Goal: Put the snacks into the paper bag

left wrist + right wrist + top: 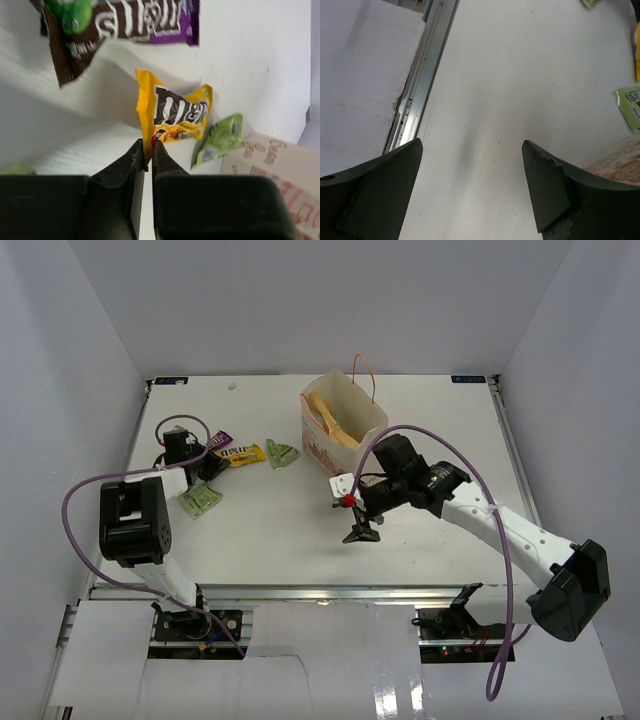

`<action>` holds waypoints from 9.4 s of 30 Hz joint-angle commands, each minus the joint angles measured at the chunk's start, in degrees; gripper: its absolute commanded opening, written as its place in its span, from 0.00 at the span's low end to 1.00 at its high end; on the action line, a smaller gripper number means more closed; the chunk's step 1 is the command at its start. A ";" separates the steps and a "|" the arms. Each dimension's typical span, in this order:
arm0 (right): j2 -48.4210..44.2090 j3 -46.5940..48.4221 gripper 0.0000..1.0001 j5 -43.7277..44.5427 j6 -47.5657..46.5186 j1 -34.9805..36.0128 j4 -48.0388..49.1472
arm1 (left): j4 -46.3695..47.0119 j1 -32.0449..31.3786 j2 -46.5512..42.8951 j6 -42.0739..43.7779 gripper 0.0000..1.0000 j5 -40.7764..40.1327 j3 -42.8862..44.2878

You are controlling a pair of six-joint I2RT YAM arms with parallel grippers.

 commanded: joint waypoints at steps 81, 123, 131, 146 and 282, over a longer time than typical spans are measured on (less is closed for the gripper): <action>9.01 23.21 0.08 7.94 22.11 6.76 18.04 | -40.02 -1.08 -49.84 16.80 0.65 5.64 0.39; -5.40 6.29 0.75 4.87 23.27 -24.19 16.89 | -35.19 -1.08 -18.14 10.20 0.67 -13.97 1.41; -10.59 -4.62 0.75 2.40 24.33 -28.59 17.33 | -37.11 -1.16 -6.78 13.81 0.66 -18.63 8.80; -11.73 -9.28 0.72 -7.87 25.13 -29.20 15.58 | -40.99 -3.71 0.88 19.70 0.30 -22.06 11.98; -1.62 15.18 0.82 15.43 22.14 -18.12 18.22 | -20.08 -15.49 -2.67 14.07 0.79 -2.20 15.30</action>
